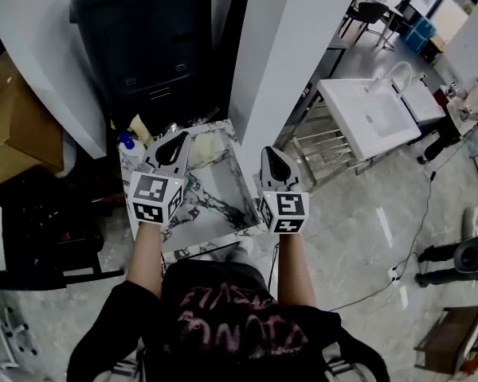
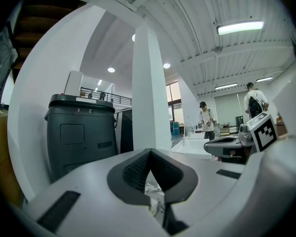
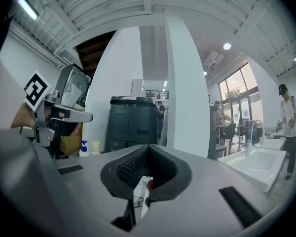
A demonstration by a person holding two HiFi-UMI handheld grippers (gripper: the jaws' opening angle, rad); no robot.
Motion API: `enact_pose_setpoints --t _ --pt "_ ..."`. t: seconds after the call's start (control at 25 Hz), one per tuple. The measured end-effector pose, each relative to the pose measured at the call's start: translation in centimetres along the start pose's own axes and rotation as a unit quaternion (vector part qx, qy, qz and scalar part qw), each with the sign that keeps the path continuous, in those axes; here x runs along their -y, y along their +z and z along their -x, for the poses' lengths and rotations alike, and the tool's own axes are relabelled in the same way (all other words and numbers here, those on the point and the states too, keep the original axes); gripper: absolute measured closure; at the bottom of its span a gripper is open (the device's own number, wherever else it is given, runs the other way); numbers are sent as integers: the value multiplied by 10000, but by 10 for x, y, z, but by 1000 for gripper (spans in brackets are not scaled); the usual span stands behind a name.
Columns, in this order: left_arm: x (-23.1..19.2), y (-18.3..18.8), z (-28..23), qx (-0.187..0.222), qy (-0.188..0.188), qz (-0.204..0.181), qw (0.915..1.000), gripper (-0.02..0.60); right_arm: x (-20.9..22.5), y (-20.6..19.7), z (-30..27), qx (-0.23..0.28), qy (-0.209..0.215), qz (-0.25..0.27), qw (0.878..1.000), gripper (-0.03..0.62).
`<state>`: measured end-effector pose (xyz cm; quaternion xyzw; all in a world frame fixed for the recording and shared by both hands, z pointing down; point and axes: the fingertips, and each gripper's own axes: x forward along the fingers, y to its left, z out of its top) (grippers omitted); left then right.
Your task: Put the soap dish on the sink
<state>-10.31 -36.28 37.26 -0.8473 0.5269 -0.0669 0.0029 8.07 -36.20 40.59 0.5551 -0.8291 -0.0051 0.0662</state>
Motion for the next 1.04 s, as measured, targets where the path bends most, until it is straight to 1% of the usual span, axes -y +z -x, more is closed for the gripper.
enact_pose_setpoints --t 0.28,0.48,1.04 --pt "1 -1 7 -32 -31 113 9999 568 1 3 8 13 -128 12 9999 582" --pt "-1 0 12 28 -20 163 9999 566 -1 5 11 35 -160 32 9999 582" --pt "-12 6 20 97 33 126 9999 567 -11 18 8 104 -159 94 9998 582"
